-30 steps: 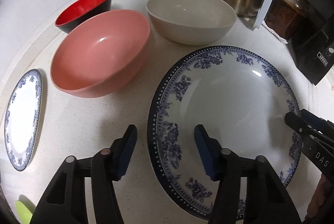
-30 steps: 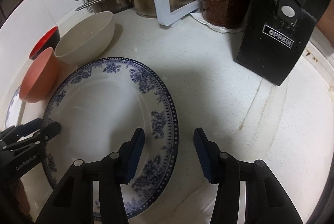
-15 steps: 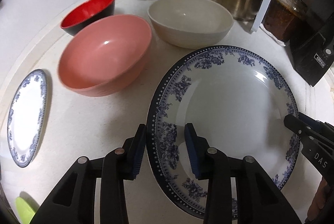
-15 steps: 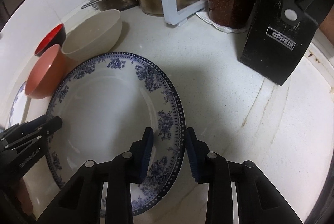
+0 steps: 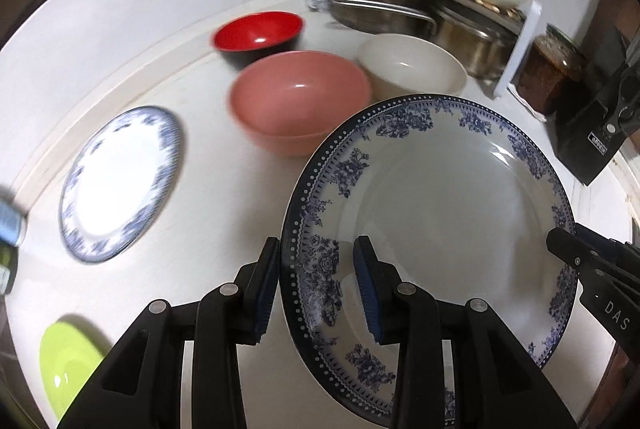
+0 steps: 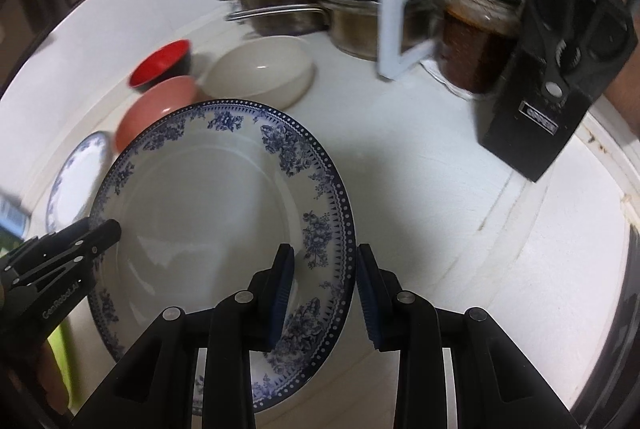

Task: Organize plates and bowls
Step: 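Carry the large plate with both grippers and lower it onto the green plate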

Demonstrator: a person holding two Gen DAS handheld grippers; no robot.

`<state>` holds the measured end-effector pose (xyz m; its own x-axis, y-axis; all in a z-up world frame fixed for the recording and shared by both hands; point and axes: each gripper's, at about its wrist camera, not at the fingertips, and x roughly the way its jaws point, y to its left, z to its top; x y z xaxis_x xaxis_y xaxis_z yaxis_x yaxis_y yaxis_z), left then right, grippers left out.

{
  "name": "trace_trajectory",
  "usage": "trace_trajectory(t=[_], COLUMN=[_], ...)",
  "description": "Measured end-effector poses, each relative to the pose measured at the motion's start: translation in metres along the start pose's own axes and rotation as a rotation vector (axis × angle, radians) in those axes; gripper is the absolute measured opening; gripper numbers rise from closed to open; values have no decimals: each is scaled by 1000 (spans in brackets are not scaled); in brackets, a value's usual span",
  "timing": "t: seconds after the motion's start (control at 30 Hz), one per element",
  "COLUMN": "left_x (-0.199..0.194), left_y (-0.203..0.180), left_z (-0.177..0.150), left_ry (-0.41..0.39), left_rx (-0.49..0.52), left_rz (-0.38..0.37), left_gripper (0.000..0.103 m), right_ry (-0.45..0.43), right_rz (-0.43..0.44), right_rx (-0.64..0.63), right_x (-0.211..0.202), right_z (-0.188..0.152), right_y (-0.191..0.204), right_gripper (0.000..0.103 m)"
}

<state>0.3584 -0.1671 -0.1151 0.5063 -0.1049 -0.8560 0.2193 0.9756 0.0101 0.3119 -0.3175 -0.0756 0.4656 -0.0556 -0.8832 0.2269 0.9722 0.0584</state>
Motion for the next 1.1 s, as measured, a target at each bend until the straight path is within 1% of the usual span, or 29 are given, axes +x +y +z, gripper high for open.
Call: trace_trajectory(t=[0.47, 0.9, 1.1], left_x=[-66, -105, -118], left_y=[88, 169, 208], left_z=[-54, -101, -123], left_ry=[-64, -85, -81], left_rx=[-156, -255, -298], left_rz=[97, 173, 208], left_gripper=[37, 37, 37], right_ry=[-29, -29, -24], right_rz=[94, 165, 199], right_rx=[-147, -256, -304], right_x=[-33, -51, -54], right_z=[-26, -46, -58], right_y=[89, 172, 211], right_gripper=[33, 33, 33])
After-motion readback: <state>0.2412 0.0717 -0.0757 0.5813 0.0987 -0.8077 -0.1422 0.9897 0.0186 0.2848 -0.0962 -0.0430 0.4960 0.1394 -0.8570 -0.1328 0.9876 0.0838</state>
